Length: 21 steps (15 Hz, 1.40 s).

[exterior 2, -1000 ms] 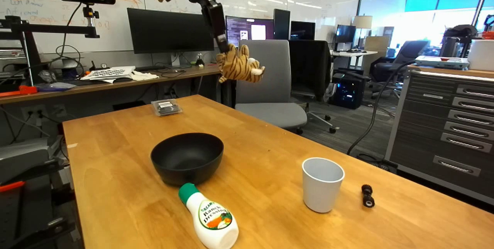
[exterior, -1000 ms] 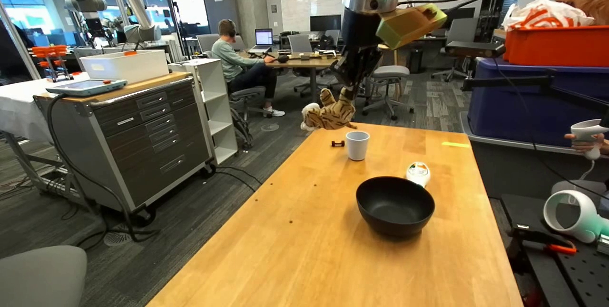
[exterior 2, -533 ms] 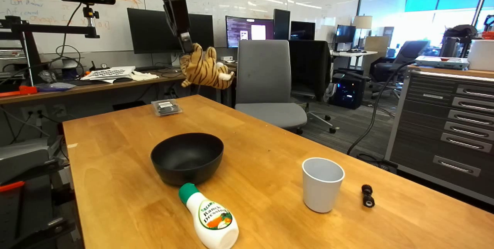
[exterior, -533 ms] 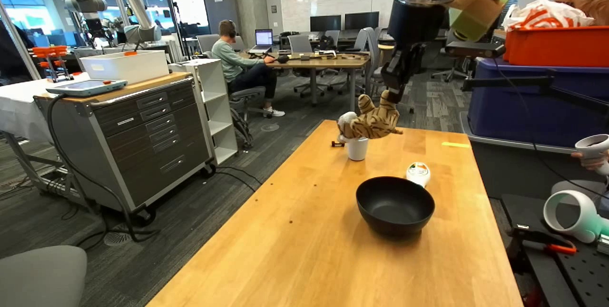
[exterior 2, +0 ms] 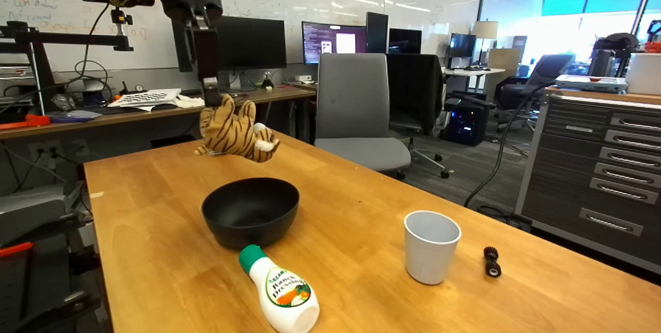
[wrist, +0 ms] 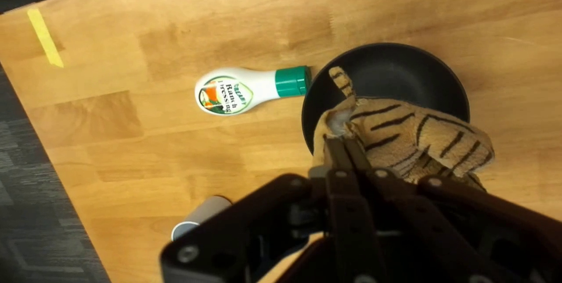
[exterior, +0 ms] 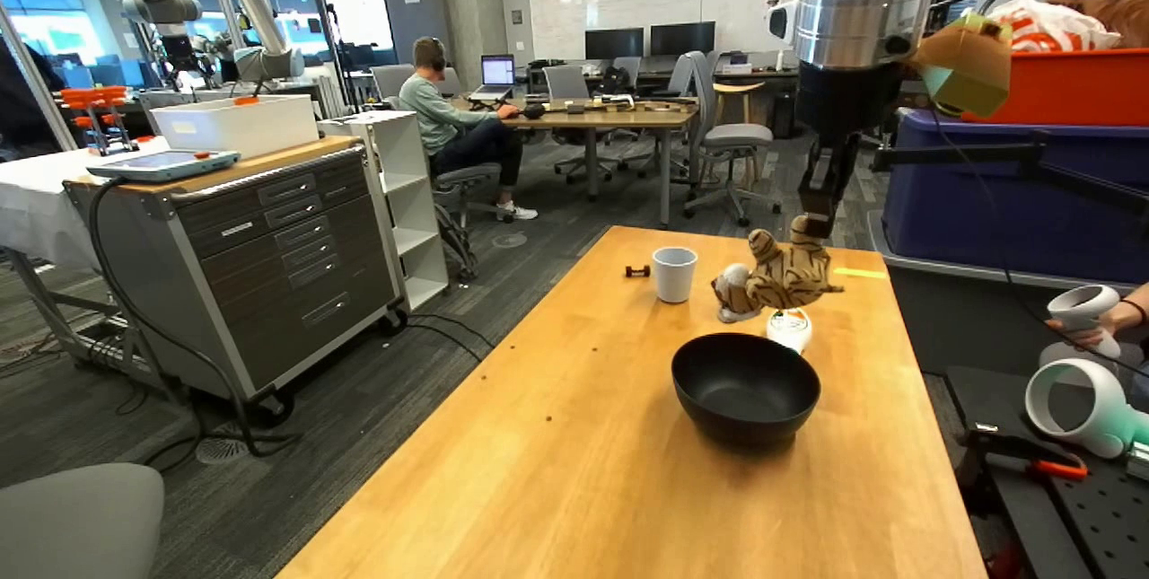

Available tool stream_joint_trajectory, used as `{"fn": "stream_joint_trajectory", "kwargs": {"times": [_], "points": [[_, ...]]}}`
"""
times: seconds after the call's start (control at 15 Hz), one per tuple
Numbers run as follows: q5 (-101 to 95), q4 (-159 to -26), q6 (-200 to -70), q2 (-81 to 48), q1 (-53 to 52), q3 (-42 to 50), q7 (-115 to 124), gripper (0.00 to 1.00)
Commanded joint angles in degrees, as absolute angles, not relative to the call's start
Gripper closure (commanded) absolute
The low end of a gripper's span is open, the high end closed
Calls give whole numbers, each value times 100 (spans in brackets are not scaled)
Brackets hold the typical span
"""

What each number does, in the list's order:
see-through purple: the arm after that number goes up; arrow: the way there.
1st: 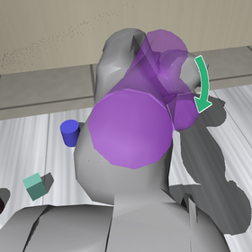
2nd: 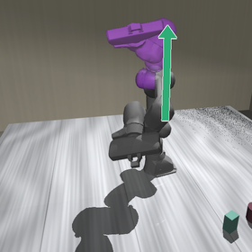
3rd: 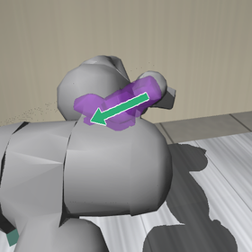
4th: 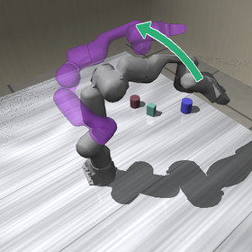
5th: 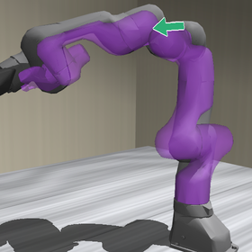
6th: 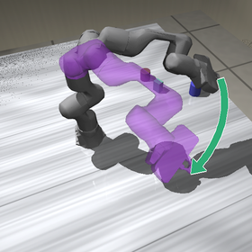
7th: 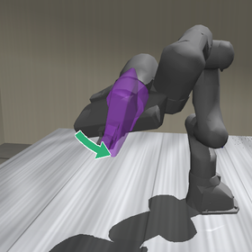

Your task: Put the tiger plush in the bowl

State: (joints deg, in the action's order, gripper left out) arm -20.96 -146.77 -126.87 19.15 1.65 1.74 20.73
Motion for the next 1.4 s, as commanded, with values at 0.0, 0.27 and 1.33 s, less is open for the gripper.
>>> {"fn": "stream_joint_trajectory", "kwargs": {"times": [0.0,0.27,1.33], "points": [[-1989,-14717,-12707,1769,371,83,1881,99],[-2144,-14709,-13011,1386,452,56,2086,99],[-2705,-14526,-13826,392,373,-93,3013,99]]}}
